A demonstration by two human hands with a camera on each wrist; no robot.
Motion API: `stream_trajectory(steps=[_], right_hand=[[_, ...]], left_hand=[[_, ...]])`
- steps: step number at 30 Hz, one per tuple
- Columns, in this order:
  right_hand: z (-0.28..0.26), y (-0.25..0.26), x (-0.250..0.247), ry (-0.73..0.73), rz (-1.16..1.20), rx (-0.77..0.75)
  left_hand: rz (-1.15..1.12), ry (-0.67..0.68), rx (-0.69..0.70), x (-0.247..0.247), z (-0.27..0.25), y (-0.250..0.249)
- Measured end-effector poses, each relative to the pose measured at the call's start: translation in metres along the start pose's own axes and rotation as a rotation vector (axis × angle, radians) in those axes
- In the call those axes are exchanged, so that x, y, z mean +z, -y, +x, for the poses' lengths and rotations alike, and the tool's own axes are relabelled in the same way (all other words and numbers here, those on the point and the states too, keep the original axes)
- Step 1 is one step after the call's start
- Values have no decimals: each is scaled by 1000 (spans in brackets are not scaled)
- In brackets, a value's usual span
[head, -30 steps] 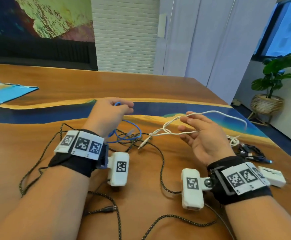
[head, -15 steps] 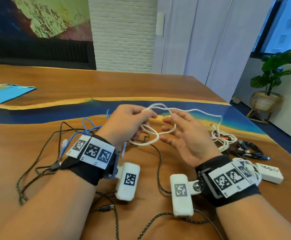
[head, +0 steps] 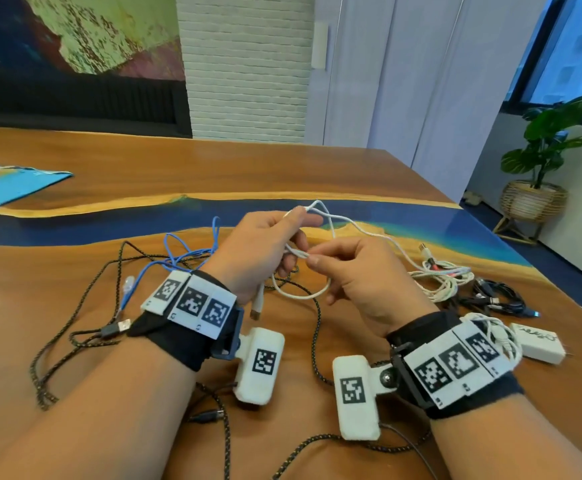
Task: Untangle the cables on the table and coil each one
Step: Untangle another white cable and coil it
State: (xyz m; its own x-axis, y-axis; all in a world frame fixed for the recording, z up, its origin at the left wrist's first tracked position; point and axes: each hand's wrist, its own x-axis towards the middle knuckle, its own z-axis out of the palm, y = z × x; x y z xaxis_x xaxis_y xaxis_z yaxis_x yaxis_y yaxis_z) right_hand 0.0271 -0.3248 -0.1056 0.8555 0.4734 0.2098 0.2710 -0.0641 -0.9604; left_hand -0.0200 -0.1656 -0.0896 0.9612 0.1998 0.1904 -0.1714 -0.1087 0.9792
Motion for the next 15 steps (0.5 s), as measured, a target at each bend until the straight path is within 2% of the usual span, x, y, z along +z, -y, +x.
stream_trajectory(steps=[3, 7, 9, 13, 15], right_hand=[[1, 2, -6, -88, 130, 18], [4, 6, -17, -239, 461, 85], [4, 7, -21, -271, 549, 94], [3, 7, -20, -207, 515, 93], [5, 5, -21, -292, 405, 76]], left_hand=[[-32, -46, -33, -5, 1, 1], [-264, -221, -65, -20, 5, -3], [-328, -298, -57, -27, 8, -4], [-240, -329, 4, -29, 11, 0], [-178, -286, 23, -28, 11, -1]])
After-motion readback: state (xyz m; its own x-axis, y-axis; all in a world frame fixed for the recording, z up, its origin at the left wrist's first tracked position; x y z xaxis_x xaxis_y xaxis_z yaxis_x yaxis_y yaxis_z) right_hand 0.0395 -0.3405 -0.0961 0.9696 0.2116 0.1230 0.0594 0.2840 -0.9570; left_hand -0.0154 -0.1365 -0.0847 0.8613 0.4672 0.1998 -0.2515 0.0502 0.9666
